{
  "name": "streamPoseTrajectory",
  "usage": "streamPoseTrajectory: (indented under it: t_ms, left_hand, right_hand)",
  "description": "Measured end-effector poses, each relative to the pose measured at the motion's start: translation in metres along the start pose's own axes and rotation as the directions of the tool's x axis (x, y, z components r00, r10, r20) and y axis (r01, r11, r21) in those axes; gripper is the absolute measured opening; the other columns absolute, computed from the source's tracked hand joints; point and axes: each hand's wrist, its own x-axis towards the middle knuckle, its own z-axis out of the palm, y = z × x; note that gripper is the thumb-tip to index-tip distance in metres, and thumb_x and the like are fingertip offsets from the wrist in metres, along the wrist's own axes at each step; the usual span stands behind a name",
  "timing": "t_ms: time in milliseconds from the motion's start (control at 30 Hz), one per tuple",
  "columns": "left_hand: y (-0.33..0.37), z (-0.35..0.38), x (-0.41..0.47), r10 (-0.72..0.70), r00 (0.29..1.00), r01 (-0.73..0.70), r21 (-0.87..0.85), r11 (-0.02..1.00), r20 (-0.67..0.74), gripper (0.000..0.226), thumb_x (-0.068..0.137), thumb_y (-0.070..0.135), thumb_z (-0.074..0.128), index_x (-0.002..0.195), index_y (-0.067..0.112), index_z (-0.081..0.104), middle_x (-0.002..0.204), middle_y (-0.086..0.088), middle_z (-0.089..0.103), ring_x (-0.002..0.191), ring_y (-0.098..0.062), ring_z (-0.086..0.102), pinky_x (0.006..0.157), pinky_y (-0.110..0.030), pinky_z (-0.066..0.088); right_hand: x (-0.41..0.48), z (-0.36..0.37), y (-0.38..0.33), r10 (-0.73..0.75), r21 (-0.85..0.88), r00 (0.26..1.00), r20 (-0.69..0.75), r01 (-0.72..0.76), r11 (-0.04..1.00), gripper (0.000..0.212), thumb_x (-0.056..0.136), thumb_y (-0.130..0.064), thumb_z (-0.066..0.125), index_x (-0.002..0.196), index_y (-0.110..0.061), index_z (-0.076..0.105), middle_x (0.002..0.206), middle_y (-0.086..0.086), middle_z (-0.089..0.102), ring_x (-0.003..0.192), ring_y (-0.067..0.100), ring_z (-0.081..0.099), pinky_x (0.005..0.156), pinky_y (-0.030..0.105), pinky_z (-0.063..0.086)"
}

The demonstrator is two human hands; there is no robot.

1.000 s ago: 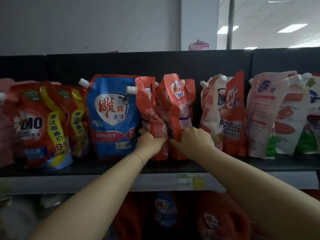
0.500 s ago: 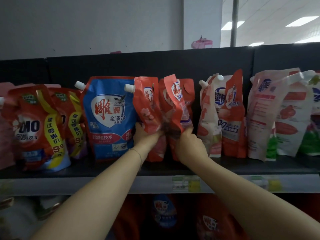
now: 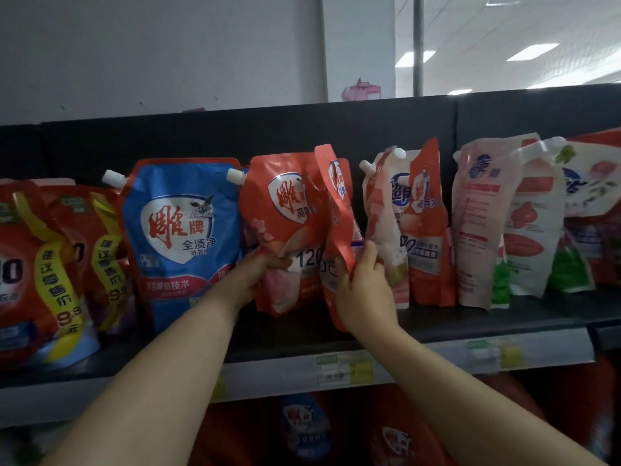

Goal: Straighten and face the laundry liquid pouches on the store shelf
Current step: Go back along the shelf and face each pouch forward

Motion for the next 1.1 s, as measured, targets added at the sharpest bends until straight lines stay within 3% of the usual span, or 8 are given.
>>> streamPoseTrajectory:
  t_ms: [200,300,367,533,700,833,967,1100]
  left_hand:
    - [-0.008,0.001,0.03,0.085,0.99,-0.058,0.234,0.971,-0.108,0.061,0.076,0.01,0.077,0.13,0.009,0.051,0.128,-0.015,0.06,0.113,-0.03,0.06,0.094,-0.039,0.048]
    - [-0.016,0.013,0.035,0.249,0.908,-0.035,0.532,0.846,-0.336,0.114,0.07,0.032,0.083,0.151,0.01,0.006,0.152,-0.017,0.027,0.136,-0.035,0.034,0.109,-0.042,0.032]
    - [-0.02,0.026,0.029,0.306,0.869,-0.034,0.57,0.821,-0.389,0.124,0.071,0.037,0.081,0.15,0.011,-0.011,0.153,-0.022,0.018,0.138,-0.041,0.026,0.11,-0.049,0.026]
    - [-0.019,0.043,0.009,0.395,0.812,0.052,0.728,0.683,-0.429,0.099,0.084,0.04,0.068,0.145,-0.005,0.004,0.146,-0.024,0.024,0.133,-0.041,0.029,0.107,-0.047,0.029]
    - [-0.012,0.04,-0.009,0.293,0.839,0.071,0.625,0.777,-0.459,0.089,0.085,0.044,0.064,0.145,0.003,0.012,0.149,-0.021,0.018,0.138,-0.038,0.02,0.11,-0.048,0.023]
    - [-0.013,0.031,-0.018,0.428,0.83,-0.223,0.491,0.842,-0.358,0.043,0.097,0.041,0.046,0.118,0.005,0.056,0.123,-0.008,0.055,0.116,-0.025,0.05,0.098,-0.035,0.038]
    - [-0.013,0.023,-0.033,0.38,0.876,-0.345,0.164,0.924,-0.297,0.043,0.099,0.055,0.031,0.112,0.025,0.059,0.116,0.009,0.06,0.109,-0.013,0.056,0.098,-0.032,0.042]
    - [-0.01,0.019,-0.041,0.403,0.837,-0.314,0.279,0.907,-0.37,0.055,0.094,0.061,0.036,0.113,0.01,0.047,0.106,-0.001,0.06,0.092,-0.015,0.057,0.077,-0.027,0.038]
  right_hand:
    - [-0.005,0.0,0.005,-0.044,0.003,0.996,-0.071,0.045,0.999,0.058,0.101,-0.032,0.034,0.151,-0.018,0.009,0.129,0.016,0.046,0.111,0.034,0.052,0.09,0.043,0.045]
    - [-0.007,0.001,0.007,-0.064,0.011,0.995,-0.078,0.065,0.998,0.055,0.101,-0.031,0.035,0.15,-0.019,0.012,0.125,0.014,0.049,0.106,0.033,0.054,0.086,0.044,0.048]
    - [-0.006,0.001,0.009,-0.065,0.024,0.995,-0.08,0.067,0.997,0.055,0.101,-0.029,0.036,0.15,-0.019,0.013,0.123,0.014,0.05,0.106,0.033,0.054,0.085,0.043,0.047]
    - [-0.014,-0.001,0.009,-0.085,0.12,0.984,-0.157,0.105,0.987,0.049,0.101,-0.034,0.033,0.148,-0.021,0.022,0.12,0.01,0.055,0.104,0.029,0.056,0.084,0.039,0.047]
    - [-0.024,-0.007,0.009,-0.118,0.25,0.977,-0.18,0.162,0.955,0.04,0.1,-0.04,0.033,0.135,-0.022,0.04,0.099,-0.001,0.065,0.083,0.018,0.063,0.07,0.03,0.045]
    - [-0.021,-0.011,0.005,-0.182,0.34,0.98,-0.078,0.197,0.919,0.031,0.1,-0.035,0.036,0.129,-0.025,0.044,0.075,-0.004,0.063,0.062,0.016,0.059,0.059,0.037,0.048]
    - [-0.004,-0.005,-0.001,-0.216,0.376,0.973,0.076,0.173,0.91,0.021,0.101,-0.036,0.034,0.12,-0.036,0.041,0.093,0.012,0.067,0.084,0.029,0.064,0.075,0.044,0.052]
    - [0.021,-0.007,-0.003,-0.177,0.2,0.972,0.152,0.145,0.969,0.037,0.103,-0.033,0.033,0.137,-0.018,0.035,0.109,0.014,0.063,0.1,0.034,0.06,0.079,0.038,0.047]
